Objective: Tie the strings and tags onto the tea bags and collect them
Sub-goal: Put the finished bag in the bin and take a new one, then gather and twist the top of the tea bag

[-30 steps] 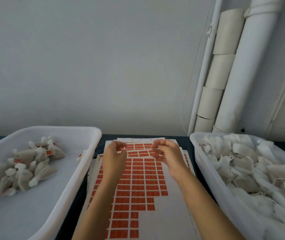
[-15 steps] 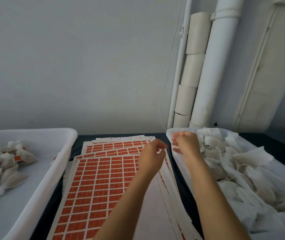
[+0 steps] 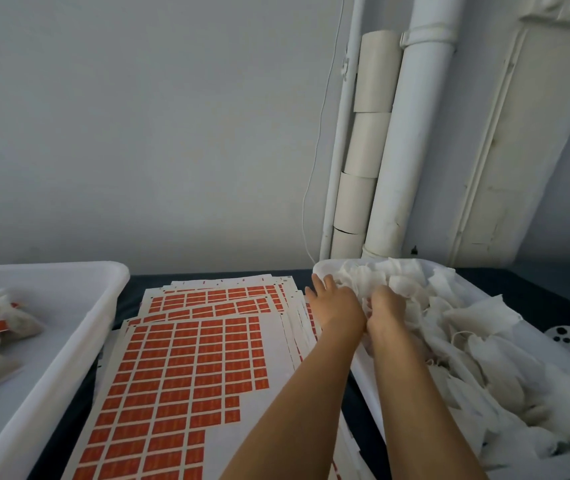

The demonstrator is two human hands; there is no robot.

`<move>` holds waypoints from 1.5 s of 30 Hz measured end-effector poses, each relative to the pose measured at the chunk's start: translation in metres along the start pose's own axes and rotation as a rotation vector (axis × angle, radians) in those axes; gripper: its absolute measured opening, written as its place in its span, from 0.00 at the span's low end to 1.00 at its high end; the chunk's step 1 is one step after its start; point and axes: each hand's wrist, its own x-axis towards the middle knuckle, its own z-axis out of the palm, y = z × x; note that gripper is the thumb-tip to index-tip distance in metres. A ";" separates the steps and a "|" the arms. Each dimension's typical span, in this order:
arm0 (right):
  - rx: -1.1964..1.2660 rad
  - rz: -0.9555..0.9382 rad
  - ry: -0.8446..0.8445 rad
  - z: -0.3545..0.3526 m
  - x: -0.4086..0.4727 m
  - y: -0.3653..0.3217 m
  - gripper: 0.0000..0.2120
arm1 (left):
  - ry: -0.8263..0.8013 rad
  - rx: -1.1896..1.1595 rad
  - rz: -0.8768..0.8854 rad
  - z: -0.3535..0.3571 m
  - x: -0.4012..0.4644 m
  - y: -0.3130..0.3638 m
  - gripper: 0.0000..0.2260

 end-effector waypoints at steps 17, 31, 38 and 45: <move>-0.347 -0.191 -0.646 0.030 -0.073 0.027 0.12 | 0.105 -1.691 -0.131 -0.049 -0.066 -0.123 0.02; -0.393 -0.296 -0.779 0.041 -0.079 0.121 0.07 | 0.223 -1.282 -0.121 -0.004 -0.088 -0.189 0.03; -0.263 -0.333 -0.770 0.036 -0.076 0.124 0.07 | 0.192 -1.309 -0.098 0.004 -0.090 -0.190 0.06; -0.206 -0.380 -0.810 0.036 -0.079 0.125 0.07 | 0.156 -1.222 0.013 0.008 -0.091 -0.186 0.15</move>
